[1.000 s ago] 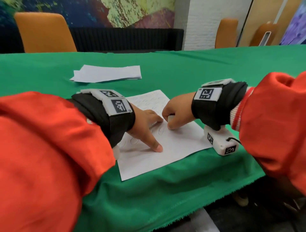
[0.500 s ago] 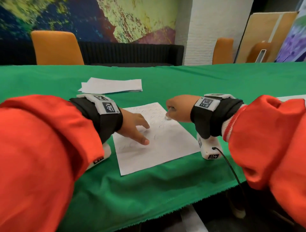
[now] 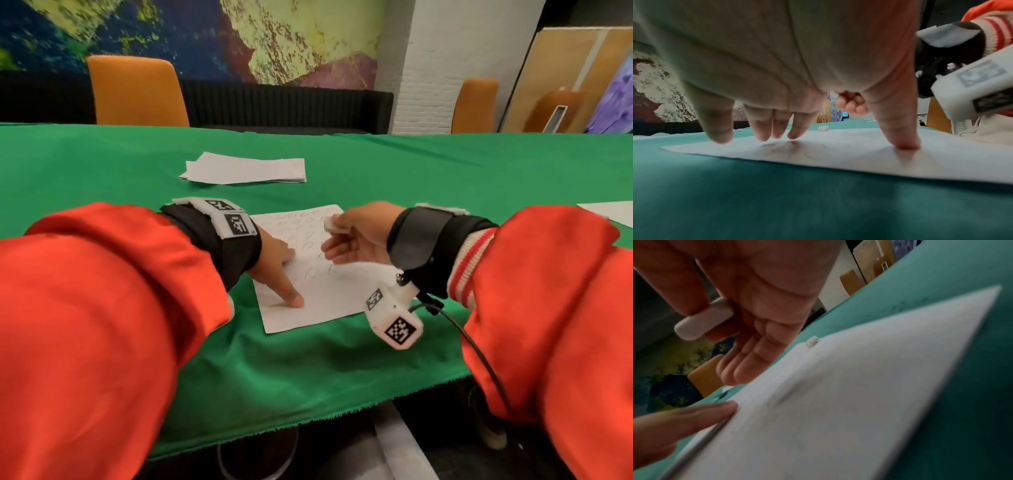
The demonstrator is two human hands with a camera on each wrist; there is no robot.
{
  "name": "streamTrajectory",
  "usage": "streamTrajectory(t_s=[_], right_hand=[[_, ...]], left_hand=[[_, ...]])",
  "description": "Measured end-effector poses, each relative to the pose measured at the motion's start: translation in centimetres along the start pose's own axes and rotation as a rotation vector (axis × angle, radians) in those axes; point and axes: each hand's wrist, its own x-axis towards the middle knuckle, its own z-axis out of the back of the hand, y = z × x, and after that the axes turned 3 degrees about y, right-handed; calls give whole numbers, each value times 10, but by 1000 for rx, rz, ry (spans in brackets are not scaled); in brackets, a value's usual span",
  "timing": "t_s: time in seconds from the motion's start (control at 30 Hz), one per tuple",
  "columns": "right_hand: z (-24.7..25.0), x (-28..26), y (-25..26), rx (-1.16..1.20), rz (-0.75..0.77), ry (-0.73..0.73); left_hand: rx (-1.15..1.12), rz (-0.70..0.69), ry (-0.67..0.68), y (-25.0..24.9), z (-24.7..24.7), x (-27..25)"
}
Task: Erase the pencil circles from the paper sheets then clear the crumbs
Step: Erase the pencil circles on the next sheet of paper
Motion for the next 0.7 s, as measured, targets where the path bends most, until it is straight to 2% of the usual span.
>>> streamTrajectory(t_s=[0.17, 0.47, 0.57, 0.7], right_hand=[[-11, 3, -19, 119, -149, 5], [39, 9, -21, 373, -73, -434], [27, 6, -9, 419, -87, -381], [-14, 6, -9, 380, -171, -116]], left_hand=[[-45, 0, 19, 6, -3, 6], [-74, -20, 15, 8, -5, 11], [-71, -28, 6, 8, -5, 12], [-96, -9, 1, 7, -5, 10]])
